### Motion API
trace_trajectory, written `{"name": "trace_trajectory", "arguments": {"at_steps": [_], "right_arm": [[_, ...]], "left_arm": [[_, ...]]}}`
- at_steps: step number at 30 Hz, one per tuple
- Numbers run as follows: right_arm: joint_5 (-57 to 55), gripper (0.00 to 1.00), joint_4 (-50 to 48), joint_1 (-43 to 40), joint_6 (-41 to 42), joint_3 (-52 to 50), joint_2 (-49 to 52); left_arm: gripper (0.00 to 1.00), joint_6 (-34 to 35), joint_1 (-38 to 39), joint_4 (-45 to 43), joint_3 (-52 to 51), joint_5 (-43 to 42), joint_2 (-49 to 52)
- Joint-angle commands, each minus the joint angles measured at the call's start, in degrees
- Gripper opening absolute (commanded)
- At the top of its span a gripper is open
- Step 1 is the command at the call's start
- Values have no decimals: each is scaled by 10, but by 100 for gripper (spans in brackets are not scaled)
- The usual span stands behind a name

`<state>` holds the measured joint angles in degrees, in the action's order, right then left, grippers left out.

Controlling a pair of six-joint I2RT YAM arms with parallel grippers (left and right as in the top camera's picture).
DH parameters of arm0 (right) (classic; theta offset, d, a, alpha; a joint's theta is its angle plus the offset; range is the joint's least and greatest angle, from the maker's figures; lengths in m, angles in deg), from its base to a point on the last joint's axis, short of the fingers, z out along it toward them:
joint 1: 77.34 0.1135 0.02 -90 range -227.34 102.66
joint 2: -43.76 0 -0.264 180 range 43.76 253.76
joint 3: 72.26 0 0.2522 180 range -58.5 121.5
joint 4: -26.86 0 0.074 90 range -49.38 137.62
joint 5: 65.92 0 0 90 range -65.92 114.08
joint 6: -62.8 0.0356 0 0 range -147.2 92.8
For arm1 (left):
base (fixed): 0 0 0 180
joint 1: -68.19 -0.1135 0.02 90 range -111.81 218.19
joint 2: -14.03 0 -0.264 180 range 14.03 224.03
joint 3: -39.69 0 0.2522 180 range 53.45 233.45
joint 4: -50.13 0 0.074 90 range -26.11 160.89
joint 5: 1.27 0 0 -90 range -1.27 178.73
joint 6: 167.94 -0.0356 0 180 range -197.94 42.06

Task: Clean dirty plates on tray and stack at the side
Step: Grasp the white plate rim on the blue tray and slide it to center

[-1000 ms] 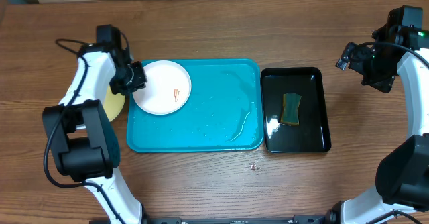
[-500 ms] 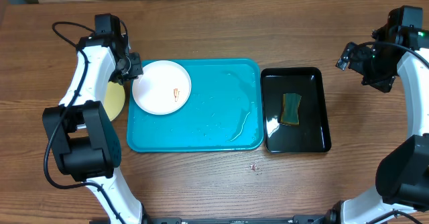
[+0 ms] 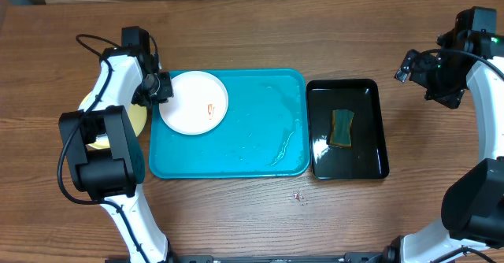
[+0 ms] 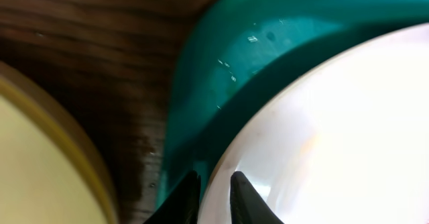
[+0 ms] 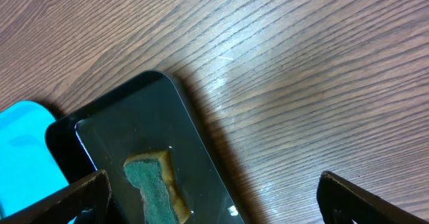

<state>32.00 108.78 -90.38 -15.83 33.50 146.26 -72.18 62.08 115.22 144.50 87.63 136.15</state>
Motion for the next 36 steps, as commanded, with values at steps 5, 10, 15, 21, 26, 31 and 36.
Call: {"name": "trace_trajectory", "arguments": {"at_steps": [5,10,15,21,26,31,36], "right_arm": [[-4,100,-3,-2,2,6,-7],[-4,100,-3,-2,2,6,-7],[-4,100,-3,-2,2,6,-7],[-4,100,-3,-2,2,6,-7],[-4,100,-3,-2,2,6,-7],[-3,100,-17,-2,3,6,-7],[45,100,-38,-2,9,6,-7]], "left_arm": [[19,-6,26,61,-6,-150,8],[22,-7,70,109,-6,-166,8],[41,-5,113,123,-6,-120,8],[45,35,123,112,-6,-55,8],[37,72,125,96,-6,-55,8],[27,94,133,92,-6,-56,8],[20,93,153,86,-6,-55,8]]}}
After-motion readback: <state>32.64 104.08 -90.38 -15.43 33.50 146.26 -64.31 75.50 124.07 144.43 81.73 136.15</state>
